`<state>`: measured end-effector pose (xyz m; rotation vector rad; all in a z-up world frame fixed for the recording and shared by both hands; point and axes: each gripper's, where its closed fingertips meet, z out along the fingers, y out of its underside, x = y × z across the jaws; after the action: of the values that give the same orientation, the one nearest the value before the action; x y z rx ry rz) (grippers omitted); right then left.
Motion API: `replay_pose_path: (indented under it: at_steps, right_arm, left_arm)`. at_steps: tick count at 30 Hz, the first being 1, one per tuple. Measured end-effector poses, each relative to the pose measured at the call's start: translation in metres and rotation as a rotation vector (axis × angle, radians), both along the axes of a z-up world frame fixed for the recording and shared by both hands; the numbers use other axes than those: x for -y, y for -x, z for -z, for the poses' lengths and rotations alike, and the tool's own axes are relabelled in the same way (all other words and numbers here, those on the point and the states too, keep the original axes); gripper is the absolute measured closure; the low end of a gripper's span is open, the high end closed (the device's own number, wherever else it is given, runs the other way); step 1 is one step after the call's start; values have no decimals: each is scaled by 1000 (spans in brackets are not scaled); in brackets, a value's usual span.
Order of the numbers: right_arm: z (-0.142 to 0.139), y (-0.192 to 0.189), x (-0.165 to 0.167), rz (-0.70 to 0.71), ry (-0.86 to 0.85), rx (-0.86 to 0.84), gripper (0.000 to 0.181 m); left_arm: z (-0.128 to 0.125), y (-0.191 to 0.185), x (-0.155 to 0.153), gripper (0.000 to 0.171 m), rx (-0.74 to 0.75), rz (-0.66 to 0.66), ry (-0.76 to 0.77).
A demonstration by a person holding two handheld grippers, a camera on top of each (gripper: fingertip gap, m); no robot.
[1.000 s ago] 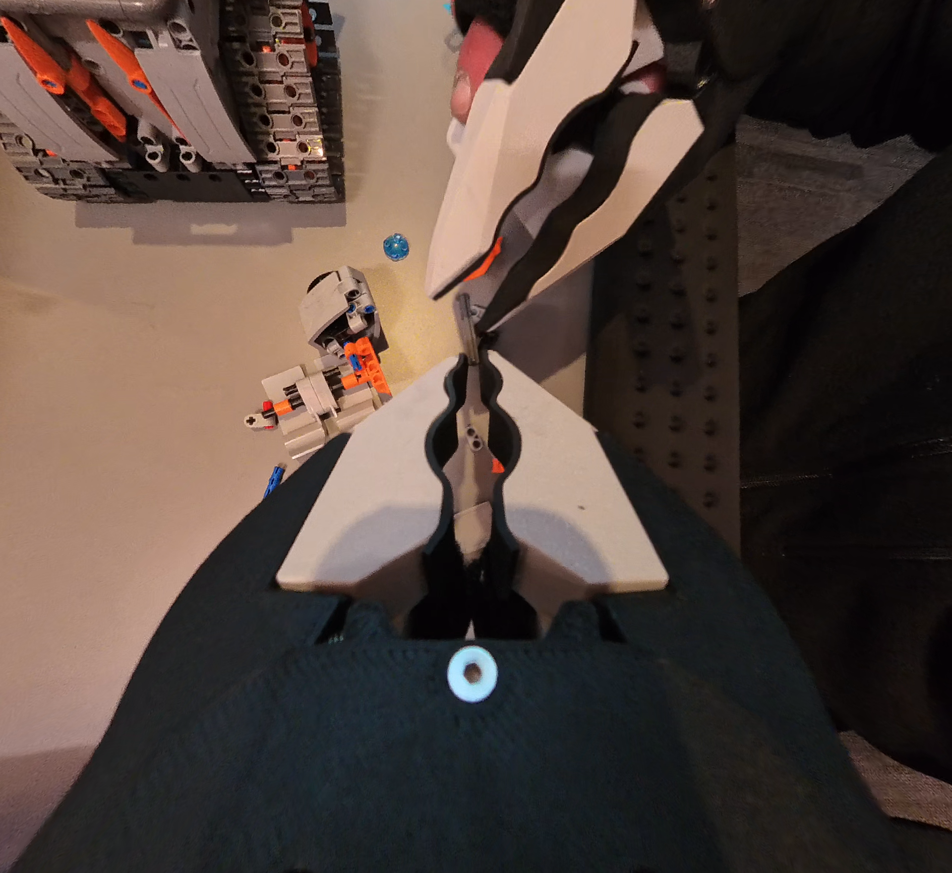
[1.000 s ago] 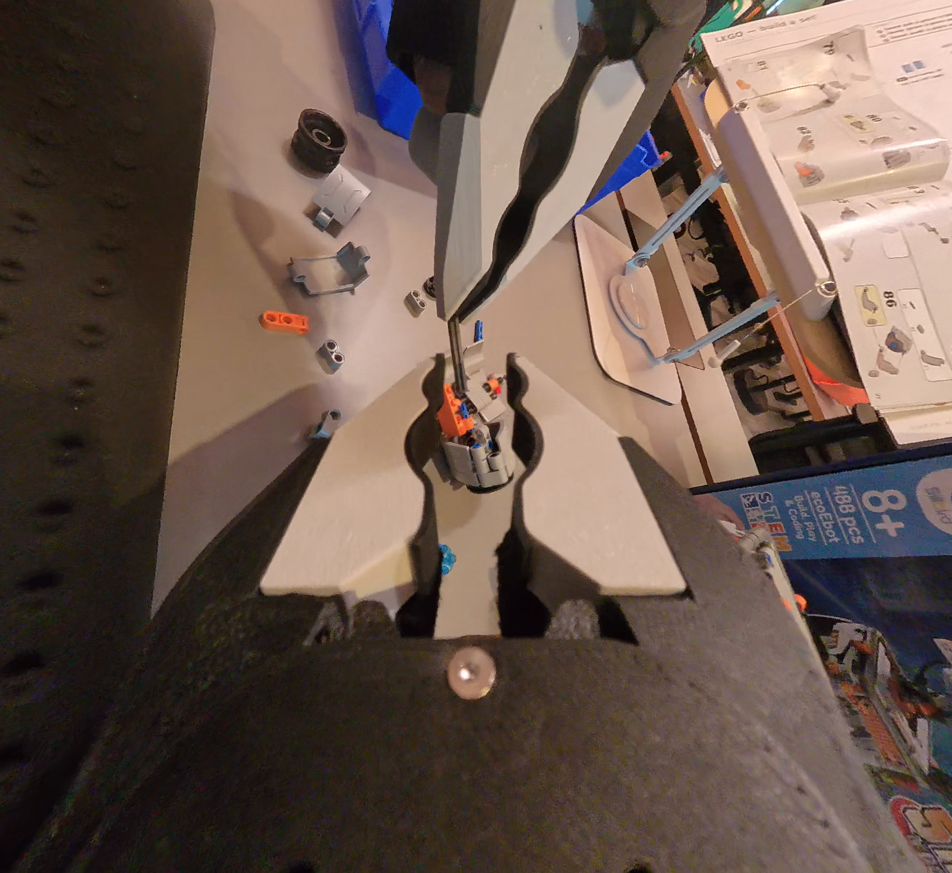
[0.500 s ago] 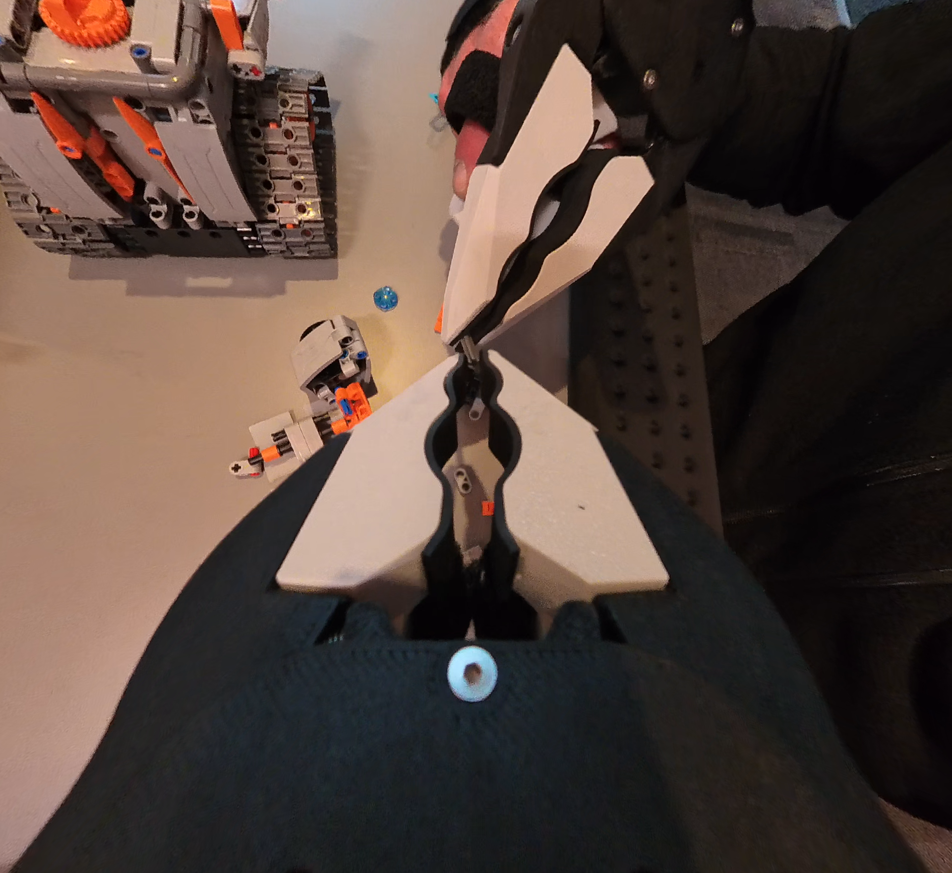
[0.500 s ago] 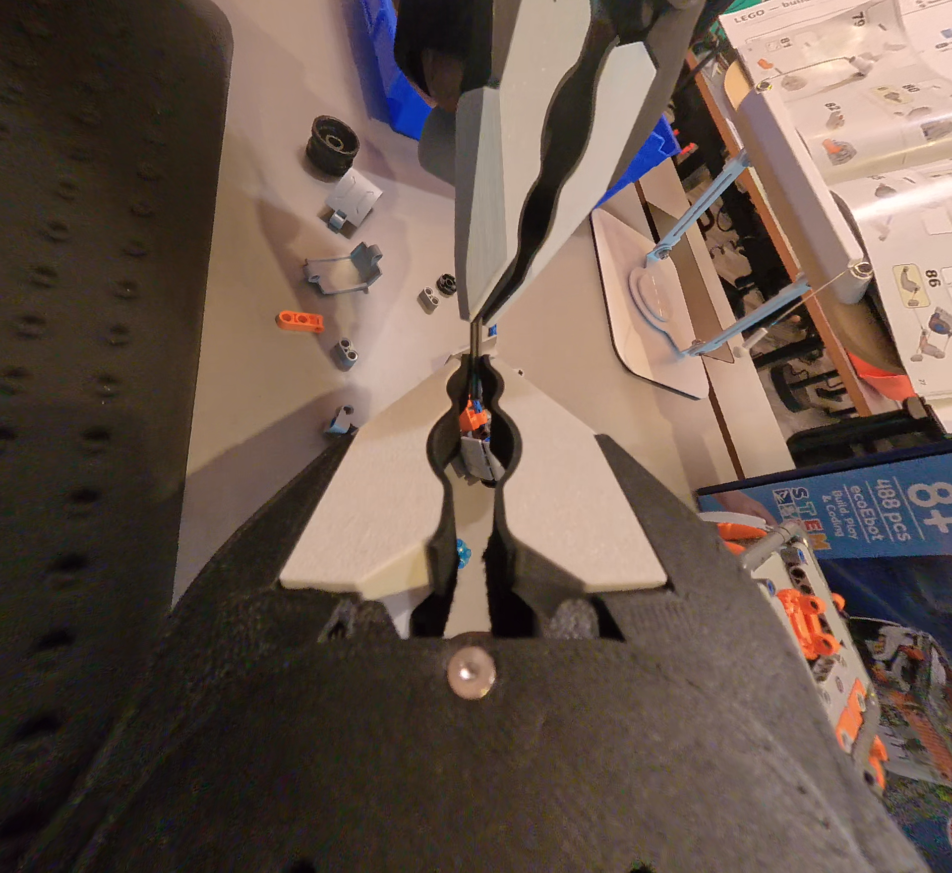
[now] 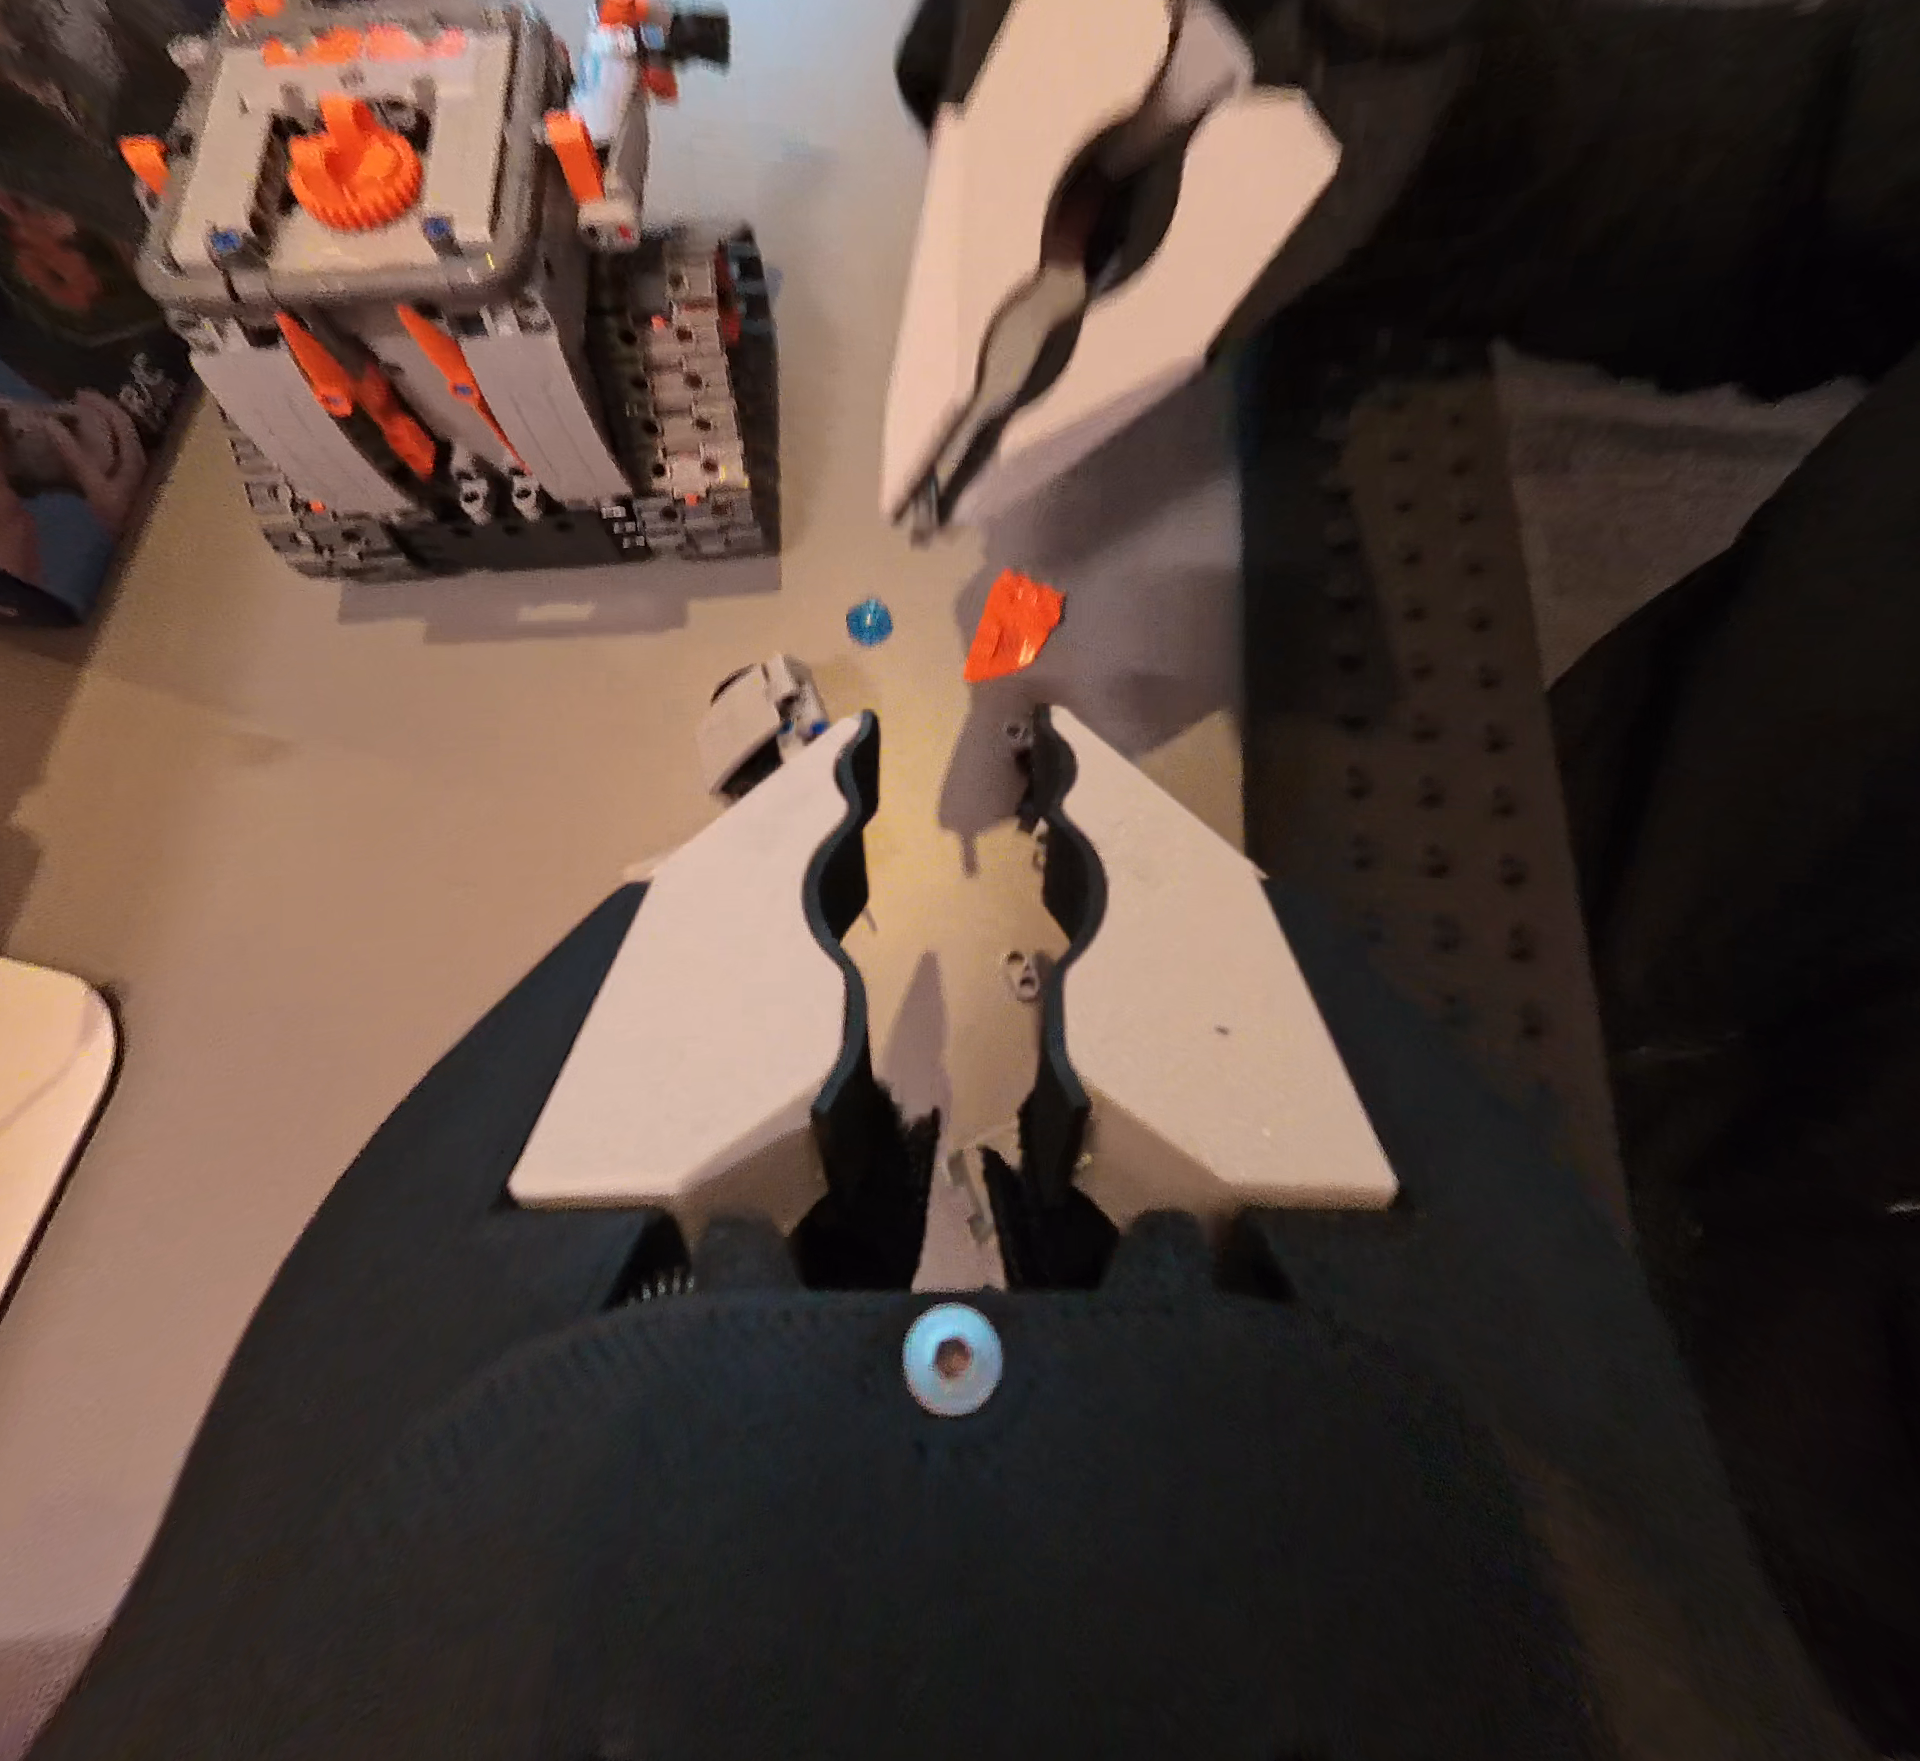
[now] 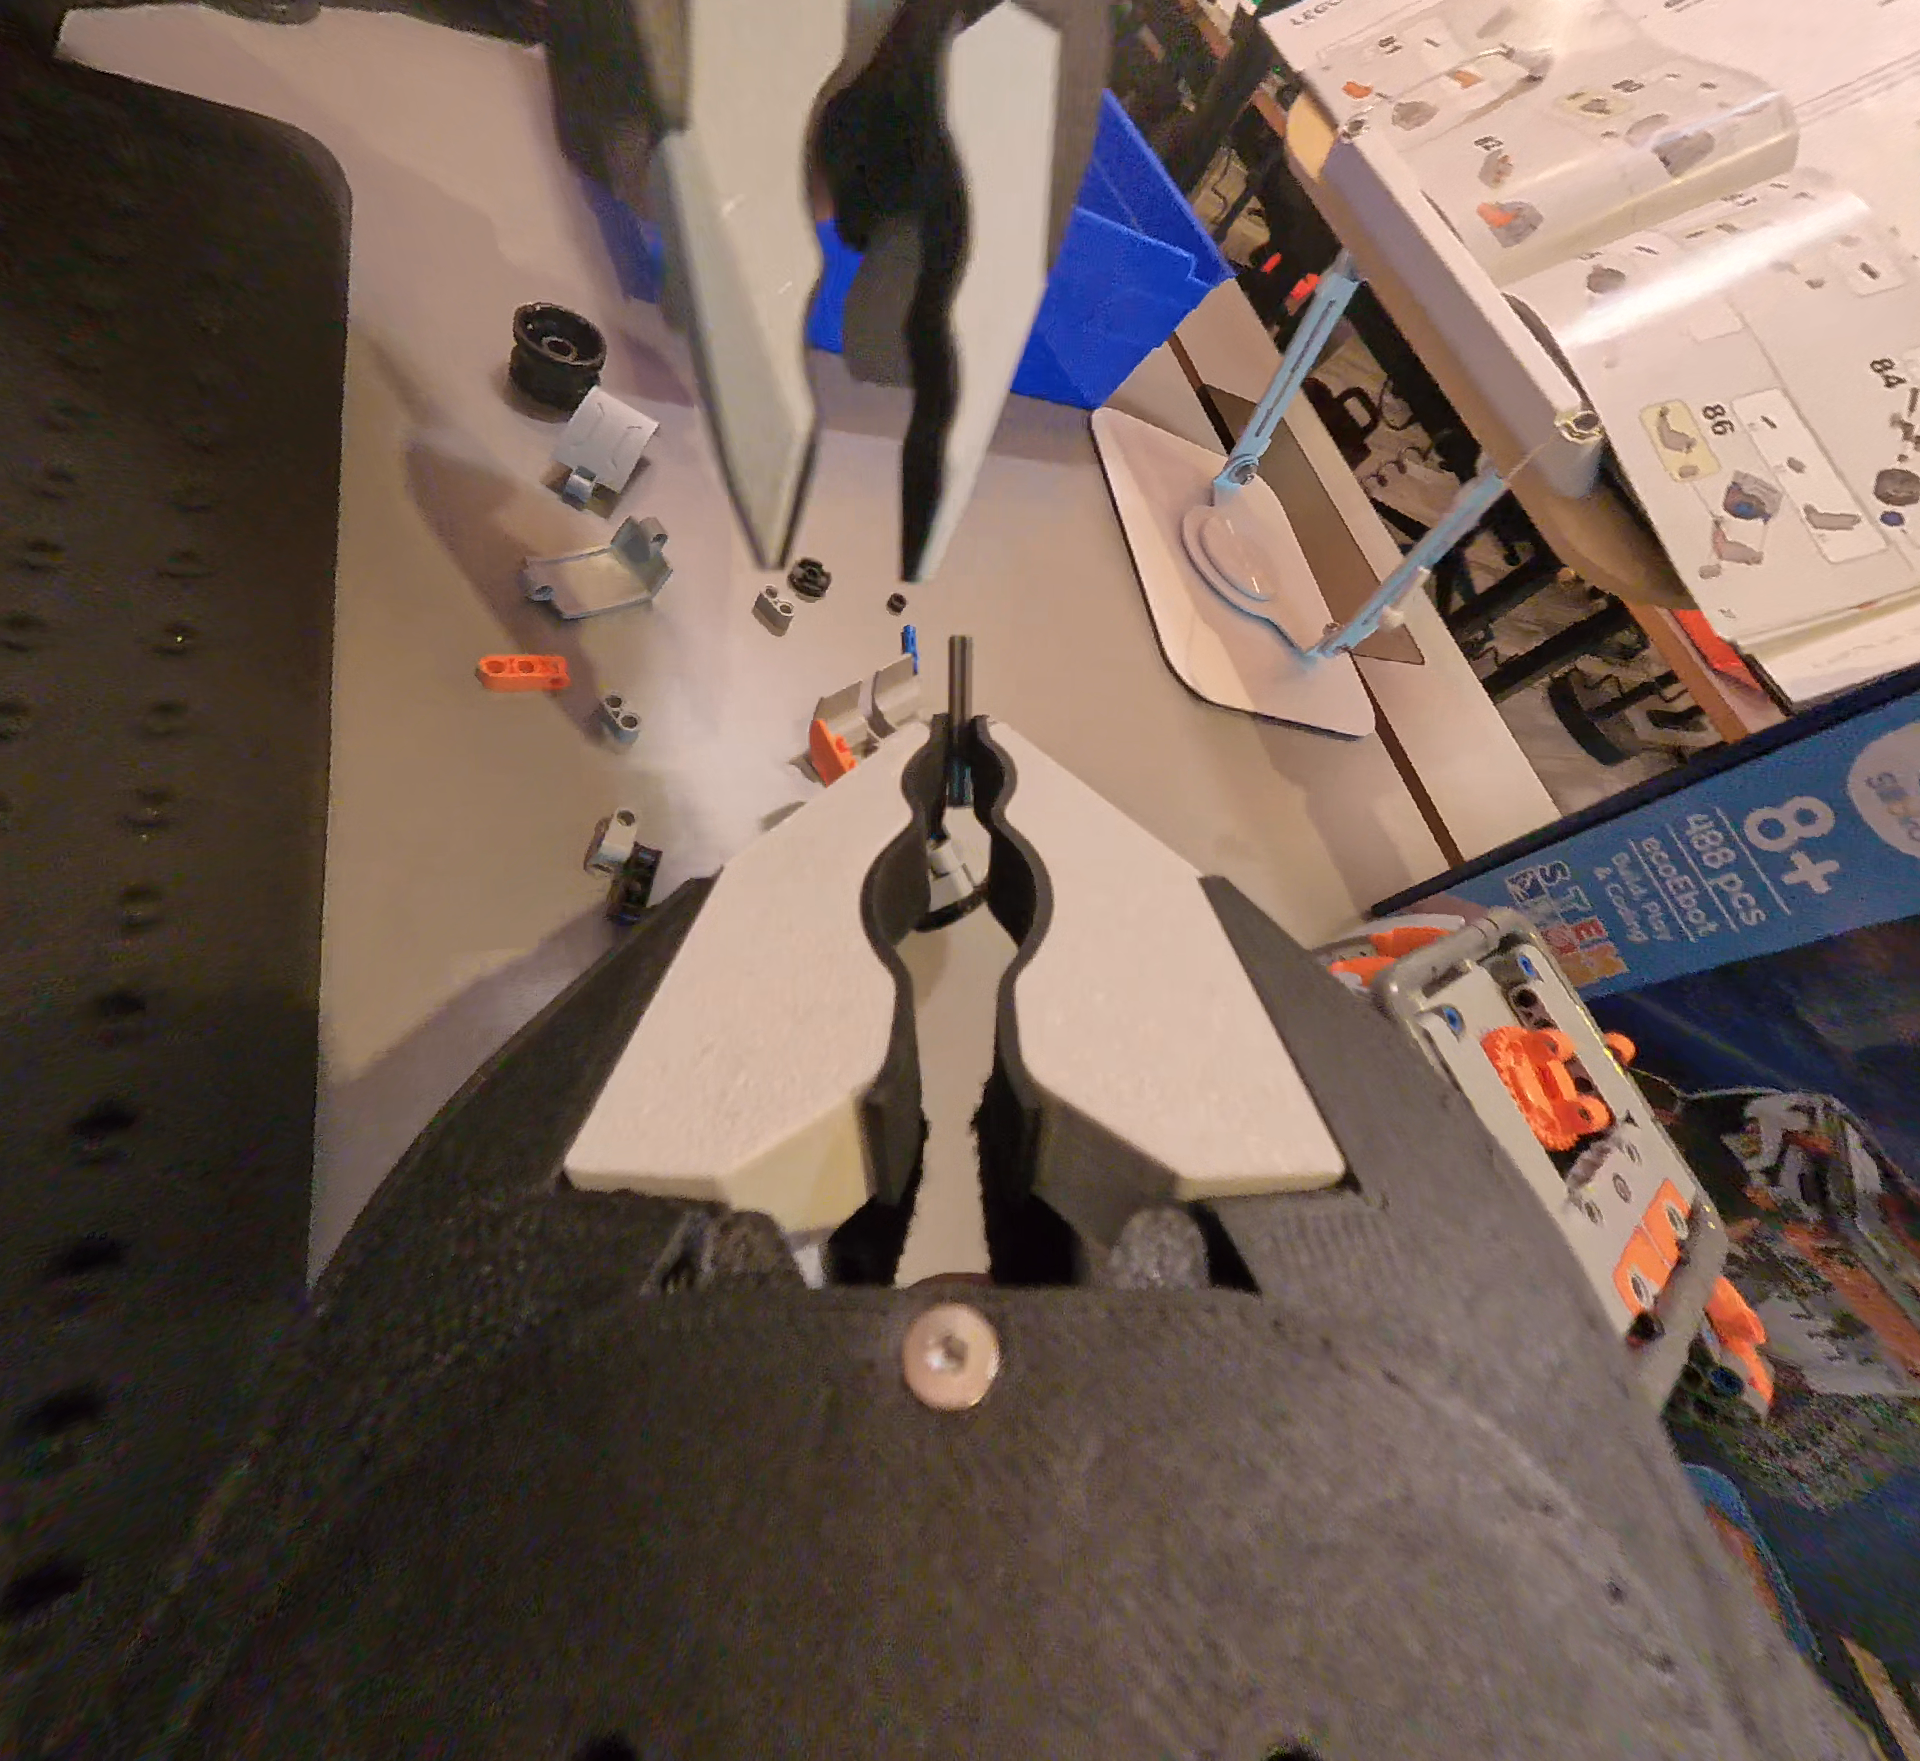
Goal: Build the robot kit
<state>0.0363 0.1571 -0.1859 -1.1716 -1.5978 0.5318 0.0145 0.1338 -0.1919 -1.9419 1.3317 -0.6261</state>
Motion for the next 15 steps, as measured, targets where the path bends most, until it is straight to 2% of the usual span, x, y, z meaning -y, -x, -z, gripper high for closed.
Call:
replay_pose_path:
  at_steps: [4,10,15]
  right_arm:
    - [-8,-7,-6,17,19,-36,181]
    - [-7,-13,-10,30,23,-29,180]
    - [0,-17,-10,22,35,13,181]
  left_arm:
    - [30,8,4,139,-128,-7,-9]
    - [43,7,11,134,-126,17,-4]
    - [69,3,18,131,-214,52,-35]
